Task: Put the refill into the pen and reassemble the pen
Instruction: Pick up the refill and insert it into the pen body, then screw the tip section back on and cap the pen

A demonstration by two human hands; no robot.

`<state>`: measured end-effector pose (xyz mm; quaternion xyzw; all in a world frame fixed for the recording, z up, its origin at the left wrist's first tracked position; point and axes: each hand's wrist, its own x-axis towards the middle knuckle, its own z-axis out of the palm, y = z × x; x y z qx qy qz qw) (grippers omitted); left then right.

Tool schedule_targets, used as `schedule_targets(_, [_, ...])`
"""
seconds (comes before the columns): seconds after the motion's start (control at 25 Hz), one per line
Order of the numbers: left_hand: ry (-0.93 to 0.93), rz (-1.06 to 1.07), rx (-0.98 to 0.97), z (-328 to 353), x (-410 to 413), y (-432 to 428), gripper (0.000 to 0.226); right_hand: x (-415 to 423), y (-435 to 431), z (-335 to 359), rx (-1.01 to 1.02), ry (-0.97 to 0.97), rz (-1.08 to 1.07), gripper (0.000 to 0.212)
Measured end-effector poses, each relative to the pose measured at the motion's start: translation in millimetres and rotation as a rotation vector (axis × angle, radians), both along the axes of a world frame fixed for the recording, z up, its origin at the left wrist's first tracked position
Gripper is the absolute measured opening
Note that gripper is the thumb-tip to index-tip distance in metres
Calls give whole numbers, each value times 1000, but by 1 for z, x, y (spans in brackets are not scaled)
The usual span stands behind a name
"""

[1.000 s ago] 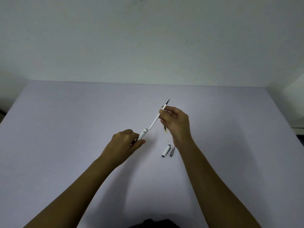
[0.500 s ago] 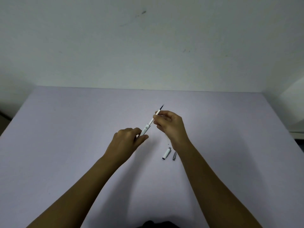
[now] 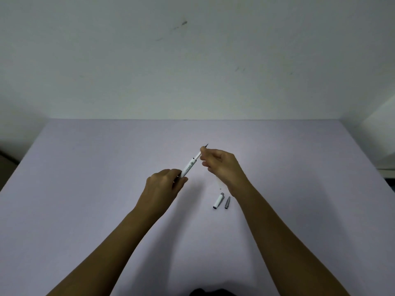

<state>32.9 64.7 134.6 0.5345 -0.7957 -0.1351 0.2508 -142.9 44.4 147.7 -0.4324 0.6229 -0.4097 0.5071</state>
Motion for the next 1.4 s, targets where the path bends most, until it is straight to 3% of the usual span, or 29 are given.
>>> schedule_targets(0.12, [7,13,-3,3,-1,0,16,-23,-2,-27,9,-2,-154,24])
schedule_targets(0.24, [11,13,-11,3,0,0,18,-56,12,-83,137,438,-186,21])
schedule_targets(0.32, [4,8,-4,3,0,0,17,-71,29,-120,260,594,-159,26])
schedule_targets(0.56, [-10,14,17,-1,6,-5,12,-71,38,-164,360,566,-139,34])
schedule_targets(0.84, [-22,11,26,-7,5,-6,12,-72,22,-156,438,657,-127,10])
schedule_targets(0.92, [-33,7,32,-8,5,-7,11,-71,12,-137,370,572,-216,13])
schedule_targets(1.08, [-34,-2,33,-10,6,-9,10,-57,-12,-73,33,-287,-394,10])
schedule_targets(1.12, [-31,-8,29,-11,5,-8,10,-54,-14,-59,-25,-395,-378,7])
schedule_targets(1.4, [-53,-39,30,-11,4,-2,9,-32,-9,-18,-116,-561,-297,10])
